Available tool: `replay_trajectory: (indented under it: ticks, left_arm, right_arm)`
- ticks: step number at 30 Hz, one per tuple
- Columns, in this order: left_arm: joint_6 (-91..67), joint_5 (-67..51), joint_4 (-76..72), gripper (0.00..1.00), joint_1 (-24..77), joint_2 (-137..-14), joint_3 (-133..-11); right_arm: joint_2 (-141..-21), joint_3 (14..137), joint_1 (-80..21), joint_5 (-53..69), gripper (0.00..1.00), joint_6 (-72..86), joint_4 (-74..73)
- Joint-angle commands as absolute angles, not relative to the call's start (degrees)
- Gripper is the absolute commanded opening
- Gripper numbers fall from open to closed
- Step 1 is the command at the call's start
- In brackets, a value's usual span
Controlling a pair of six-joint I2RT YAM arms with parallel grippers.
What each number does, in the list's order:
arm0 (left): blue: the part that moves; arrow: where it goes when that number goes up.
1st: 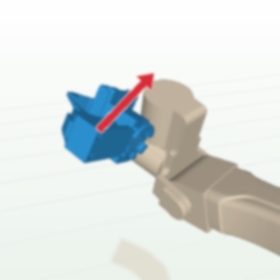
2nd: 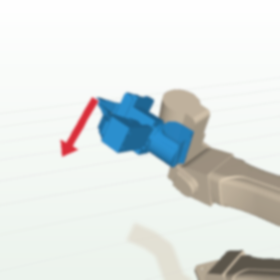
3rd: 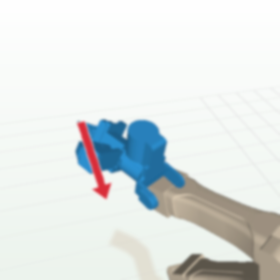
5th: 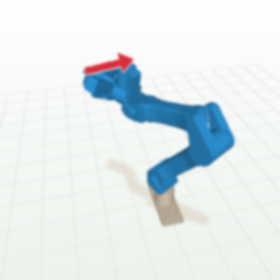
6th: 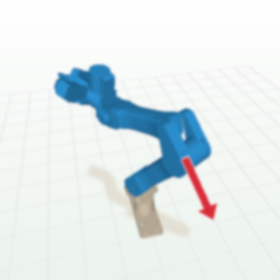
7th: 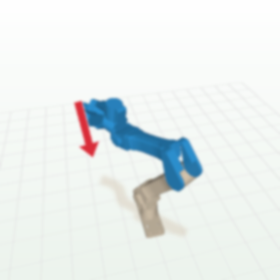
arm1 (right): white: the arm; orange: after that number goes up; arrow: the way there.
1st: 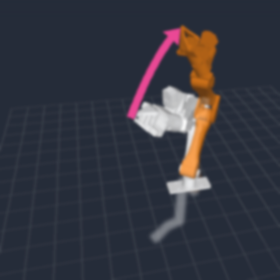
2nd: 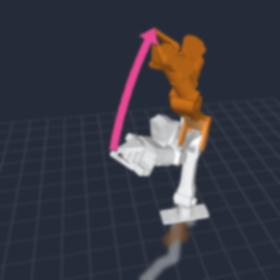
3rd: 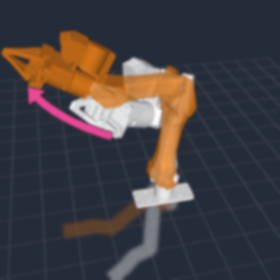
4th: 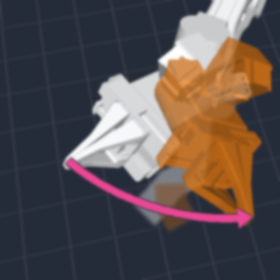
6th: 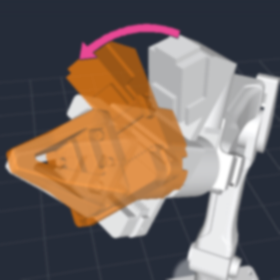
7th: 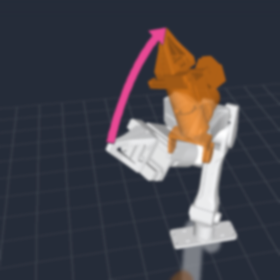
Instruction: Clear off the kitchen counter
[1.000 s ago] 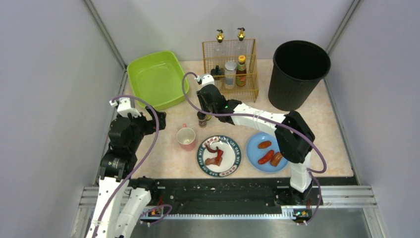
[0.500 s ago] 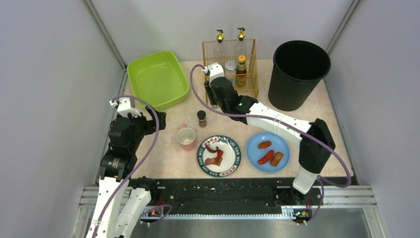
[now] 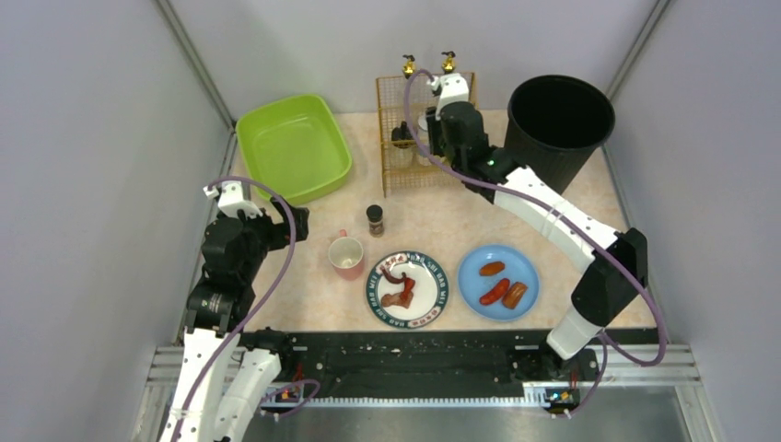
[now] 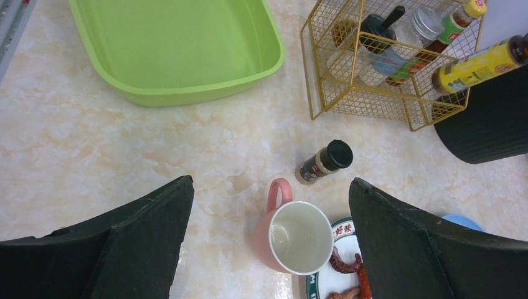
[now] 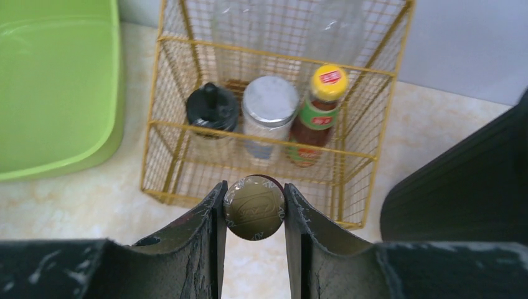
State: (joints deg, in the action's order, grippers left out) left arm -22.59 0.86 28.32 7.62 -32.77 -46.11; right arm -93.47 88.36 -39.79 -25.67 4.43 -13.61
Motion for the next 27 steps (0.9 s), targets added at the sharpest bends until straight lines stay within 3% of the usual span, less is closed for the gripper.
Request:
replay_trajectory:
  ticks: [1,27]
  left_arm:
    - [-22.85,0.29,26.50,0.99,7.38,-32.87,-46.25]
    - [-22.59,0.66,26.60,0.99,7.38,-32.83,-46.25]
  right_arm:
    - [-94.25,94.37,-36.35,-24.16,0.00,4.31,-10.54]
    - [-107.26,92.37,-27.66,-18.51,0.00,10.04,-6.92]
